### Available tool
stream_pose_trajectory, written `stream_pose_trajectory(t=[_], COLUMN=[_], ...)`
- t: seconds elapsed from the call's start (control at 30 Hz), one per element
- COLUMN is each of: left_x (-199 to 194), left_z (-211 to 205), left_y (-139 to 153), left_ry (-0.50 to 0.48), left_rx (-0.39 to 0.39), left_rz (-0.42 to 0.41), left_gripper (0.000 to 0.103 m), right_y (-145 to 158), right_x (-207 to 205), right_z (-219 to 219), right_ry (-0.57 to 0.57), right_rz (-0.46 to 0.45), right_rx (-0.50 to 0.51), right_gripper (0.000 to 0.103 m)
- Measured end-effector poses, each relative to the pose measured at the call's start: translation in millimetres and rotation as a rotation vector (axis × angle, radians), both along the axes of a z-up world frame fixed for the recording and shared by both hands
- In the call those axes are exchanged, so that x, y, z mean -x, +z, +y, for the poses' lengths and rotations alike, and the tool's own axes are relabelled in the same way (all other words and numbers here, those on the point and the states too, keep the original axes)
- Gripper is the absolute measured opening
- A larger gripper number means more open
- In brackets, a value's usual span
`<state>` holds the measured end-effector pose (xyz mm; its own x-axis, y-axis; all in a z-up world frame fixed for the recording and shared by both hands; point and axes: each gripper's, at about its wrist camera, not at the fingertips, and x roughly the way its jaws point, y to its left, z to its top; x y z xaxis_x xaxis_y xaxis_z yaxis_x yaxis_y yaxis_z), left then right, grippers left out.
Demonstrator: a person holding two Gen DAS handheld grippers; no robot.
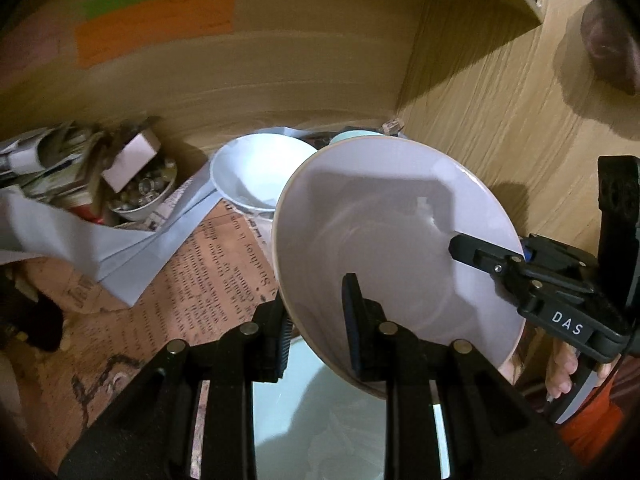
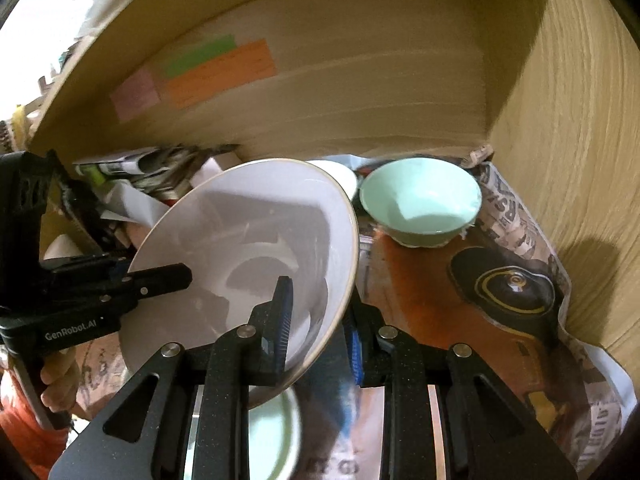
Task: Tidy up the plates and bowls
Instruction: 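Lift the pale grey bowl with both tools and carry it beside the plate stack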
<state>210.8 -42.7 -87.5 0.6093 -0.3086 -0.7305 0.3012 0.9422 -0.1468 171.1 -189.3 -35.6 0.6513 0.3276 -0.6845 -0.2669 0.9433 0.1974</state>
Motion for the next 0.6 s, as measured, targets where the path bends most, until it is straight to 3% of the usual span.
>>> stream_pose_trajectory(t=[0.6], left_x=[87.8], left_z=[84.6], left_y=[4.8], left_ry=[0.137], left_rx=[-0.003], left_rz=[-0.055], left_gripper=[0.023], right_y=[-3.9], right_x=[44.8], right_z=[85.2], right_ry=[0.146], right_rz=[-0.029], right_rx=[-0.02], right_gripper=[0.022])
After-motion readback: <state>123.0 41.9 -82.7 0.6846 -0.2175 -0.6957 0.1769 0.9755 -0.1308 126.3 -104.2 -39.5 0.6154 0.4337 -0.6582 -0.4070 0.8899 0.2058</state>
